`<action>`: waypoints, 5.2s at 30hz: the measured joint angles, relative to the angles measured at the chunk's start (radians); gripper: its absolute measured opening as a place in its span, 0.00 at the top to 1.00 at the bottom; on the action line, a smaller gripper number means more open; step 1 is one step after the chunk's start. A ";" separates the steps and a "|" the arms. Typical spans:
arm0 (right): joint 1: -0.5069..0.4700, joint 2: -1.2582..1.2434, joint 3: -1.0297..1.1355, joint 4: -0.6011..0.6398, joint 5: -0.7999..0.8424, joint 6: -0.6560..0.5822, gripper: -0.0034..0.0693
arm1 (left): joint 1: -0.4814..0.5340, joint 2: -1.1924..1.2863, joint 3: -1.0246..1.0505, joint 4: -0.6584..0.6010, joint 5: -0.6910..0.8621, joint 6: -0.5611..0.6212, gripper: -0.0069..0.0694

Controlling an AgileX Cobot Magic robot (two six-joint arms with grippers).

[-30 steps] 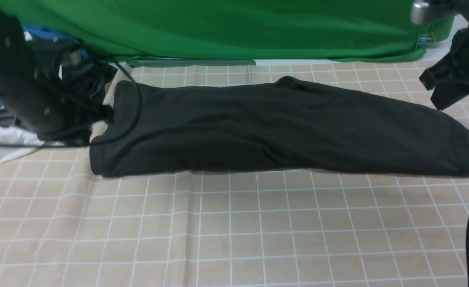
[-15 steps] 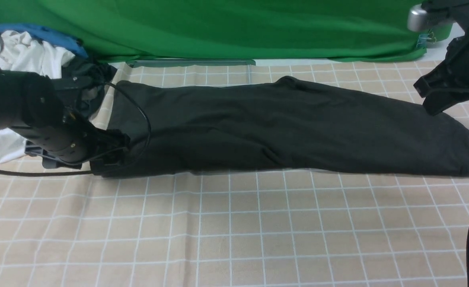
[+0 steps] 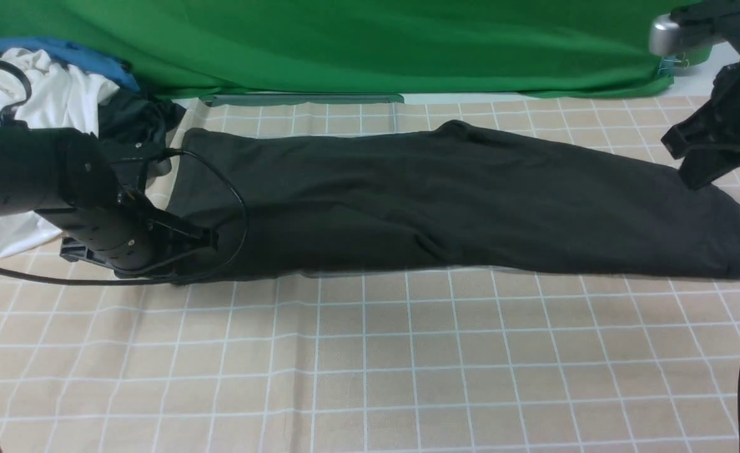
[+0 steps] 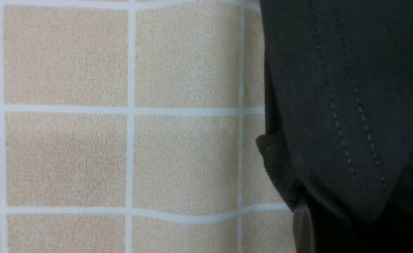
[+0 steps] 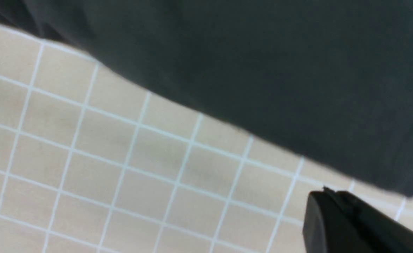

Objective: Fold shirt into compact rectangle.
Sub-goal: 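Pull the folded dark garment lengthwise by its ends to straighten it flat on the table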

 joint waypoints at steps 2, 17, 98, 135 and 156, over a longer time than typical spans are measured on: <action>-0.034 0.000 0.009 -0.006 0.010 0.035 0.90 | 0.000 -0.010 -0.008 0.010 0.030 0.003 0.86; -0.217 0.092 0.167 -0.020 -0.255 0.112 0.18 | 0.000 -0.029 -0.015 0.178 0.104 -0.043 0.86; -0.109 0.039 0.456 -0.179 -0.279 0.223 0.86 | -0.133 -0.089 0.105 0.050 0.302 -0.119 0.89; 0.301 0.343 -0.041 0.283 -0.334 -0.166 0.76 | -0.110 -0.406 0.167 -0.003 0.274 -0.123 0.89; 0.198 0.319 -0.216 0.029 -0.173 -0.023 0.78 | -0.110 -0.444 0.167 -0.085 0.310 -0.063 0.89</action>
